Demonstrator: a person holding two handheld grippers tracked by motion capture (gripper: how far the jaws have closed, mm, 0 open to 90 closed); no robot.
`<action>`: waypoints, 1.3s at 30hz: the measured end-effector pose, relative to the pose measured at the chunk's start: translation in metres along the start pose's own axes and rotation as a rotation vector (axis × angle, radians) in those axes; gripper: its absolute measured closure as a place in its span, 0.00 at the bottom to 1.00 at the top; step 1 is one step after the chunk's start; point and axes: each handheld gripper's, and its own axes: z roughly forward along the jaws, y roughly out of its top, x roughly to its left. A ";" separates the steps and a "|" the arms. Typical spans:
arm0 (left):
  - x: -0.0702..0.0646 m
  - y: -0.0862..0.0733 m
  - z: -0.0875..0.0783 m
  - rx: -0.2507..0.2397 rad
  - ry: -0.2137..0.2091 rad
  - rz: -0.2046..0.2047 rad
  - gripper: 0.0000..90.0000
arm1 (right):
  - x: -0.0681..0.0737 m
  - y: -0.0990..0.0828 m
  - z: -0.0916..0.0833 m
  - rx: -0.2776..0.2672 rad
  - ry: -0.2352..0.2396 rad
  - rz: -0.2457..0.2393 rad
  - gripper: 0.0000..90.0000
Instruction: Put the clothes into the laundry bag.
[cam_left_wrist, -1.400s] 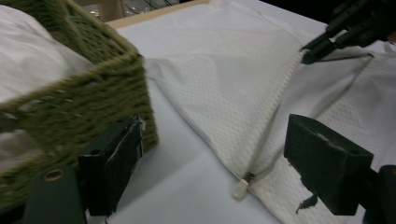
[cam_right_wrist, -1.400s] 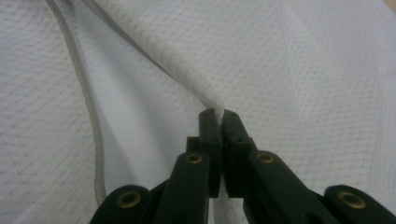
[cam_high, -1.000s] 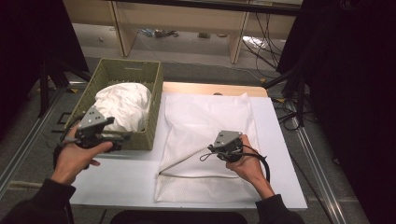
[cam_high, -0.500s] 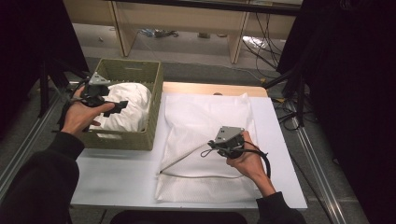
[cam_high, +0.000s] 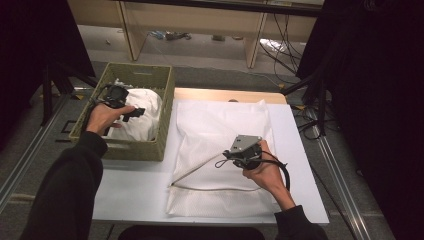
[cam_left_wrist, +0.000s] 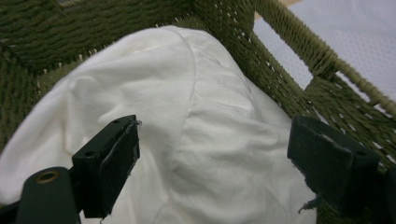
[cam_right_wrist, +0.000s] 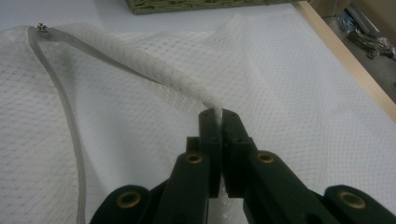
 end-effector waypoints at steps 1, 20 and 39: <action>-0.001 0.000 0.006 0.012 -0.004 -0.007 0.19 | 0.001 0.000 0.000 0.001 -0.001 0.000 0.99; -0.002 -0.015 0.067 0.271 0.122 -0.030 0.00 | 0.005 0.000 0.002 0.017 0.009 0.017 0.99; 0.007 -0.020 0.063 0.281 0.086 0.043 0.06 | 0.002 -0.001 0.003 0.003 0.008 0.001 0.99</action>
